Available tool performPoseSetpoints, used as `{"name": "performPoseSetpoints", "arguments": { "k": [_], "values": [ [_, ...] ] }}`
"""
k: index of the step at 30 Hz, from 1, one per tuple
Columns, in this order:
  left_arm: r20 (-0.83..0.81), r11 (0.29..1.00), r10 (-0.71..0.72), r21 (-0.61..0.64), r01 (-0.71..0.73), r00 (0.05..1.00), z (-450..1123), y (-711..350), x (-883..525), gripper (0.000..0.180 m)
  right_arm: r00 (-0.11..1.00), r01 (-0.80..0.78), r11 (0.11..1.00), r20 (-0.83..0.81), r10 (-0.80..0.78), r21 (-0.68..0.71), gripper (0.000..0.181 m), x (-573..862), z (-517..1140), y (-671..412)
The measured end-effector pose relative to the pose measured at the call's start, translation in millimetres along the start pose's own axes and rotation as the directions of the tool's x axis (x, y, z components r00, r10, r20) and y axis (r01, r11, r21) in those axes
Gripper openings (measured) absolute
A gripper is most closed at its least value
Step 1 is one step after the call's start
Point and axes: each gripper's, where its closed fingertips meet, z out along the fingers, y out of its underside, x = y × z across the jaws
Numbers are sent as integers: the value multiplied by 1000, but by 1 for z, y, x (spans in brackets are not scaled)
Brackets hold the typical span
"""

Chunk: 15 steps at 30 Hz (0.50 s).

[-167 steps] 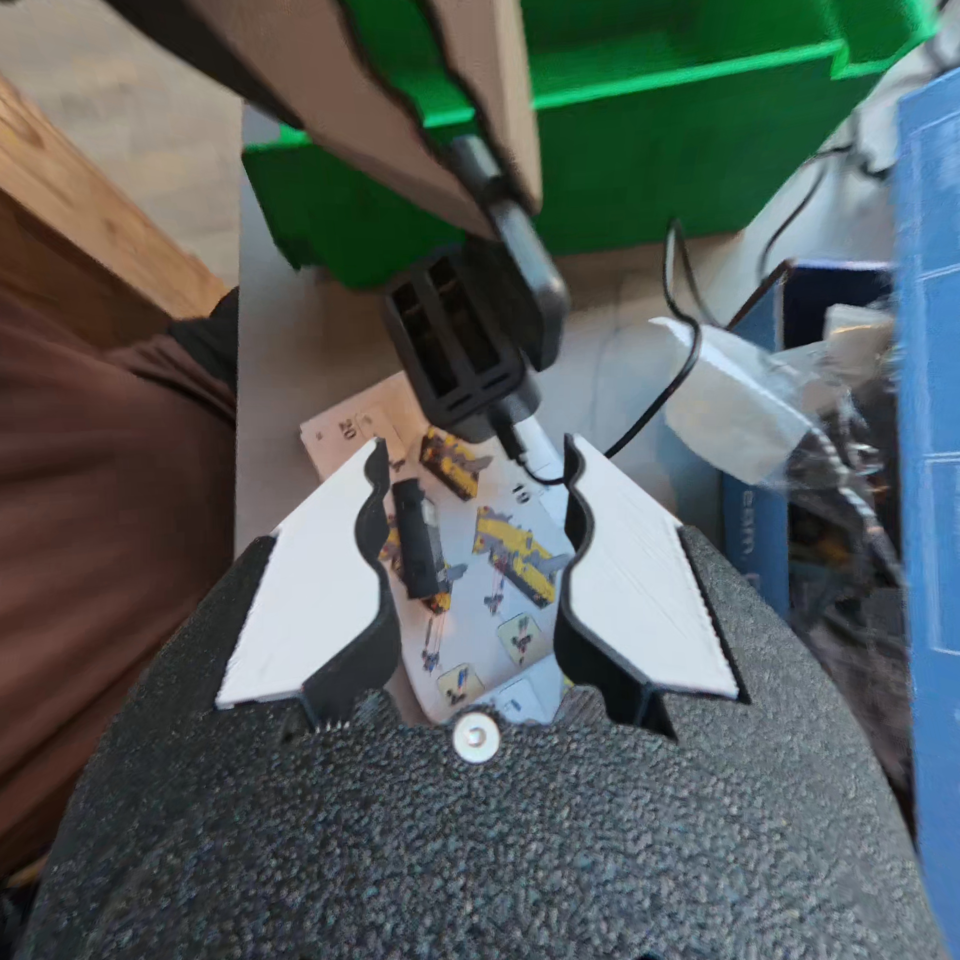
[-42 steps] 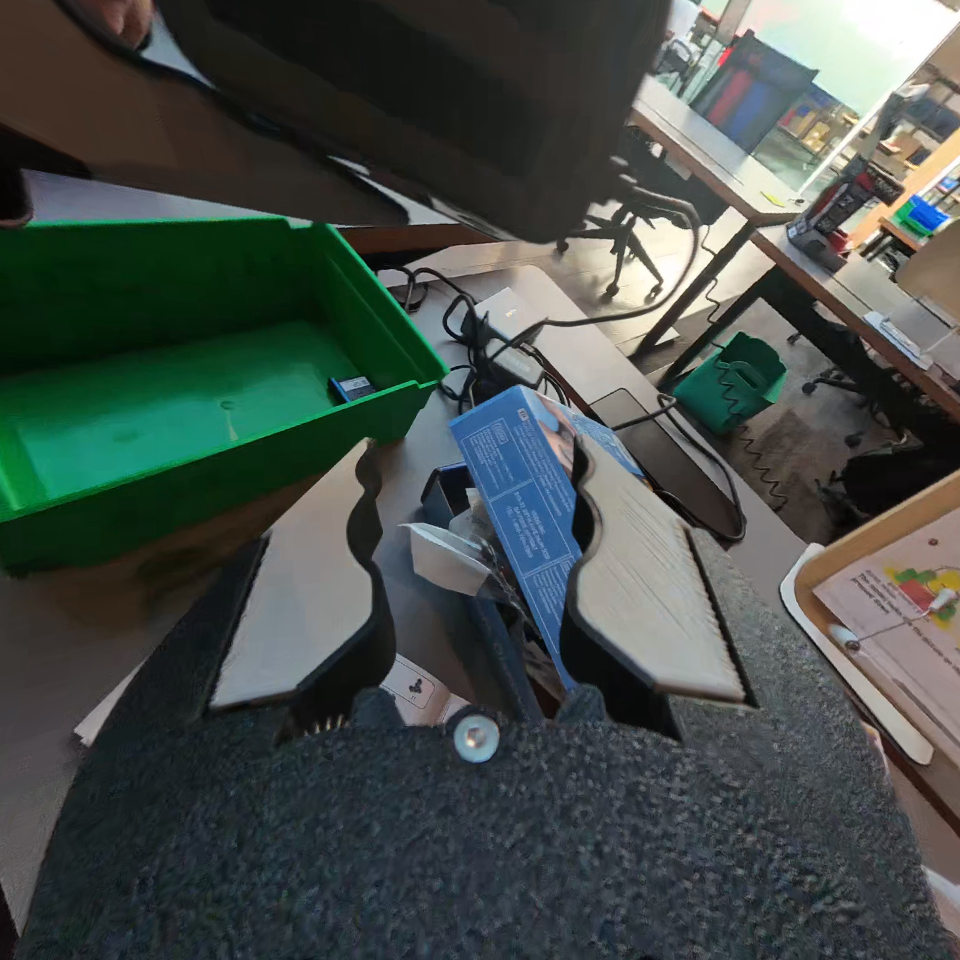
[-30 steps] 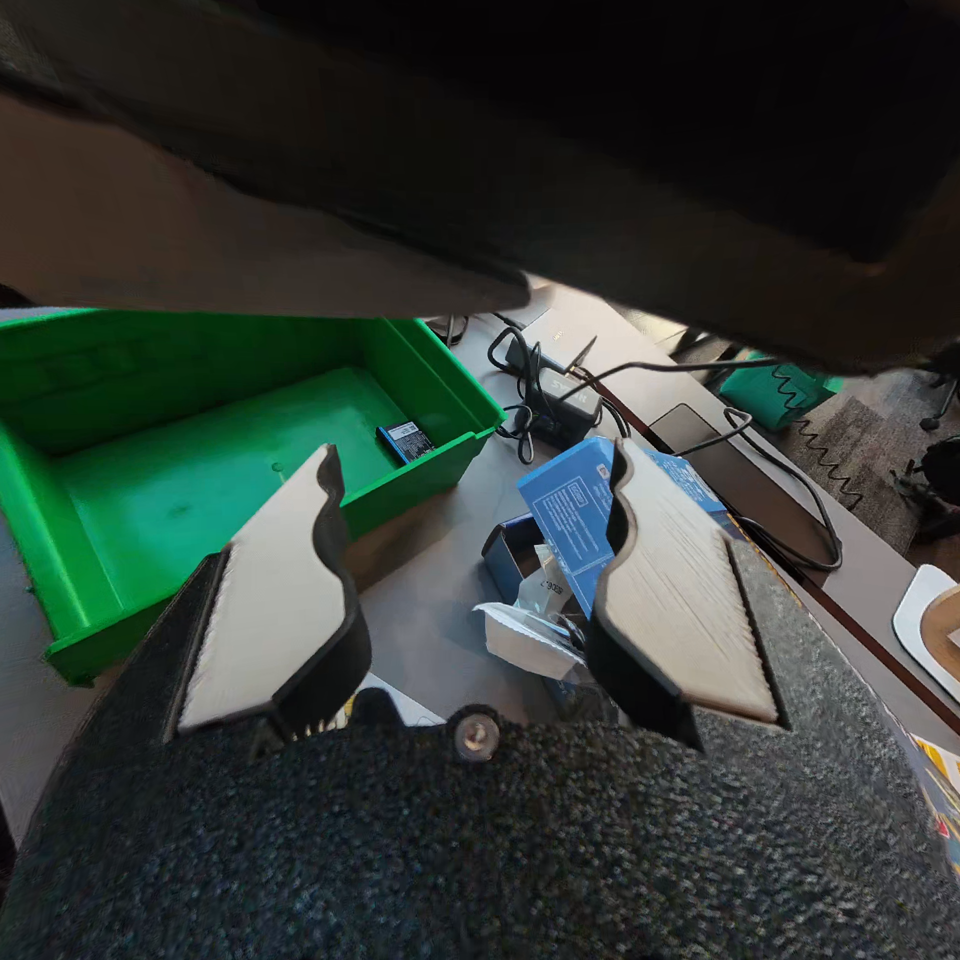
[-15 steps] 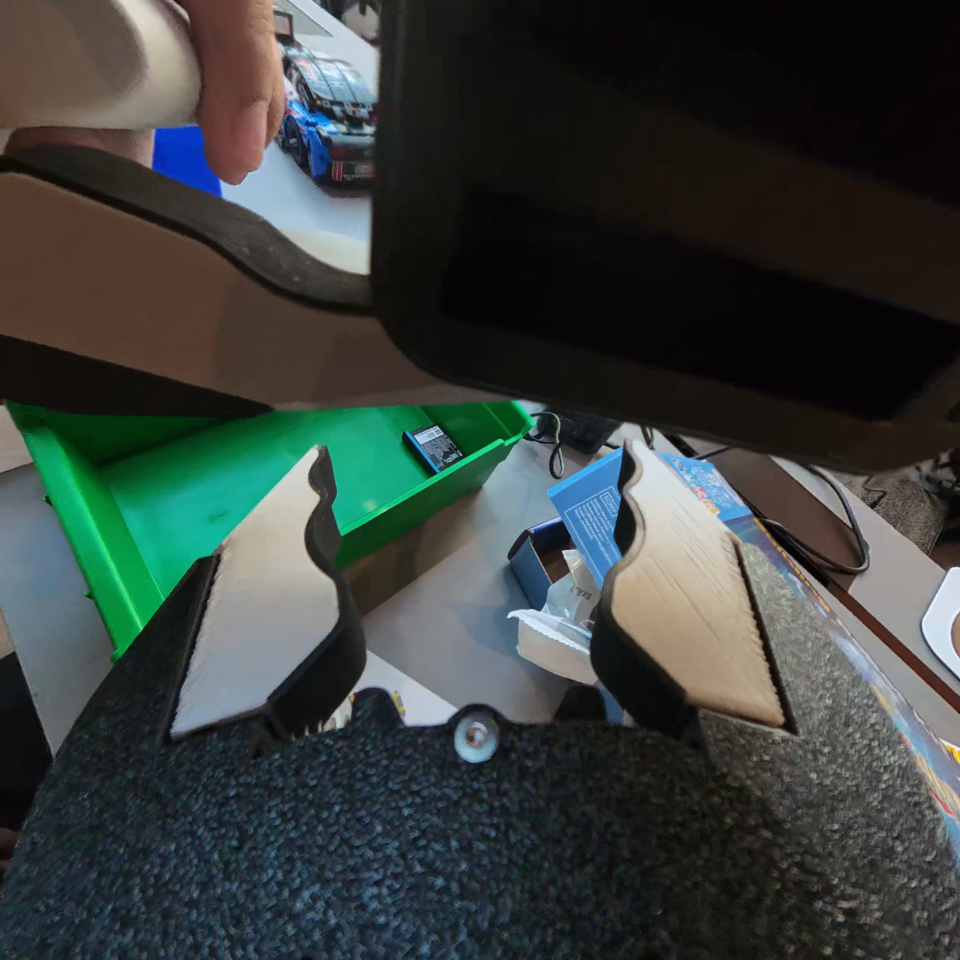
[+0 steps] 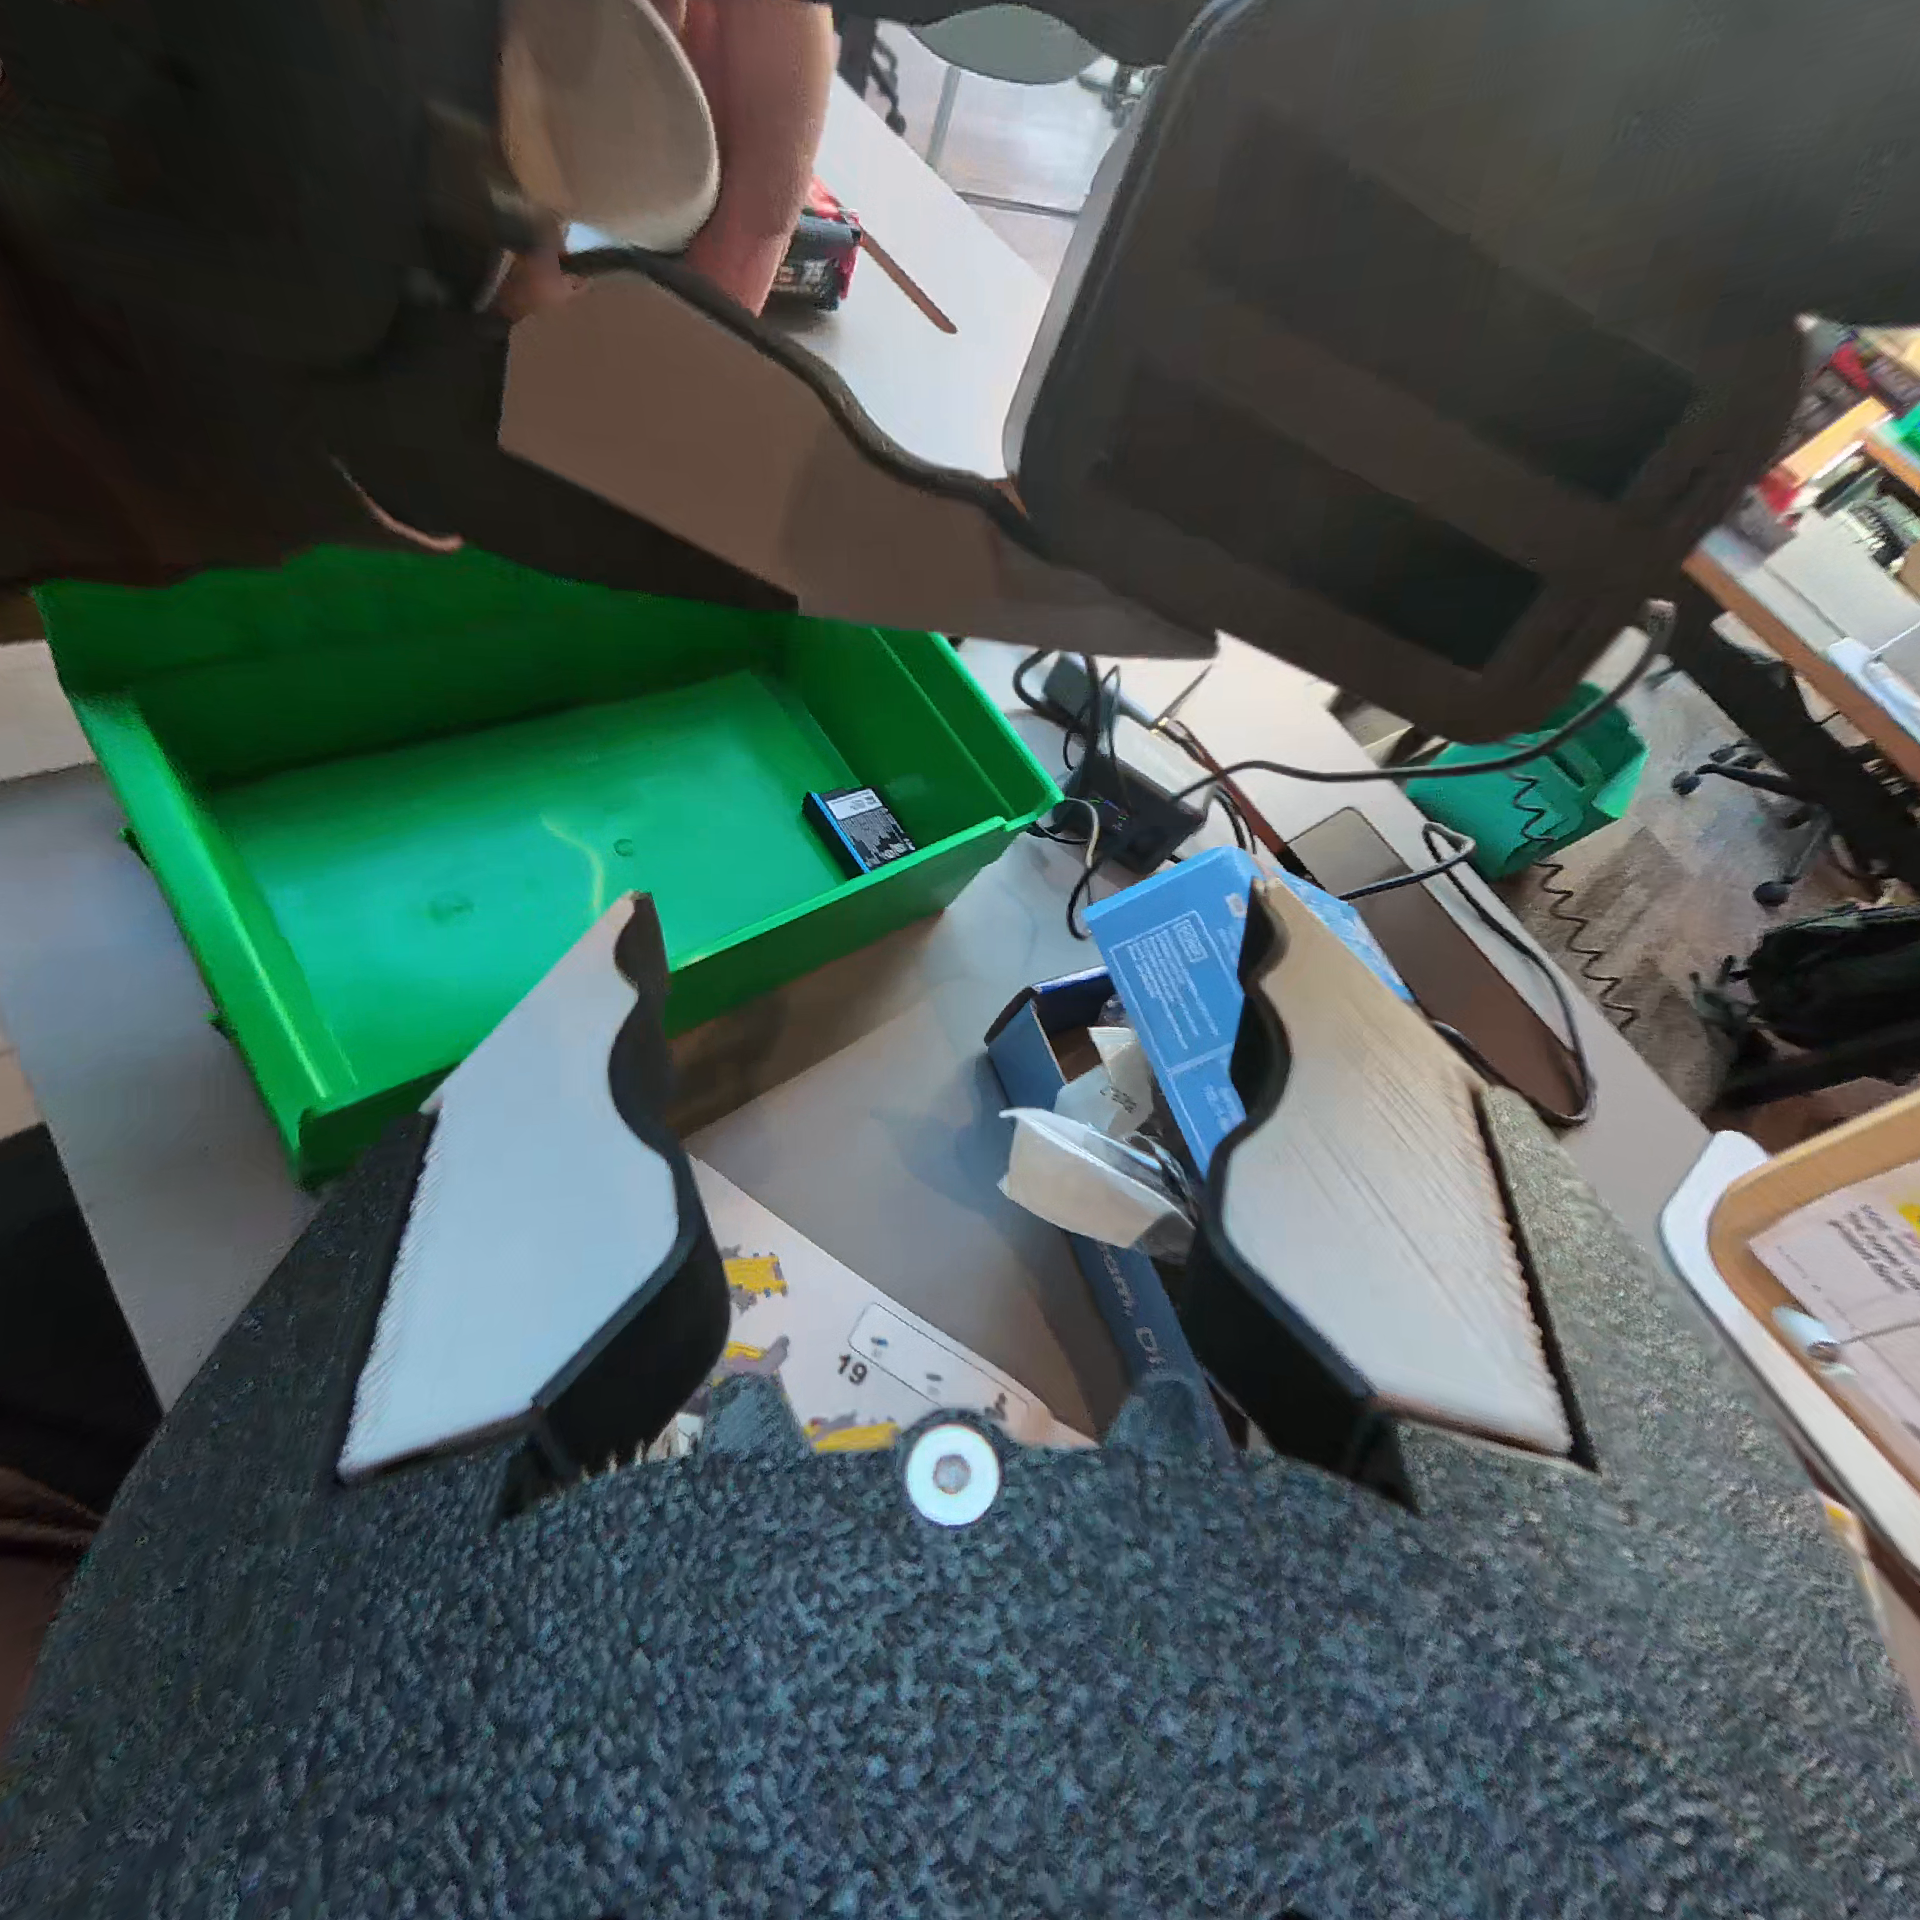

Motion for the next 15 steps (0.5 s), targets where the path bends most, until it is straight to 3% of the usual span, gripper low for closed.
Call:
{"name": "performPoseSetpoints", "arguments": {
  "k": [3,6,15],
  "values": [
    [-34,990,-136,39,137,990,-6,-3,-3,55,999,35,999,-16,-35,-10,108,3,-11,-1],
    [-74,932,-342,103,348,937,-12,-8,-1,55,998,56,998,-20,-56,-7,108,3,-18,-6],
    [-82,873,-462,132,469,883,-25,-6,22,55,996,86,996,-13,-86,-40,108,0,-10,-1]
  ]
}}
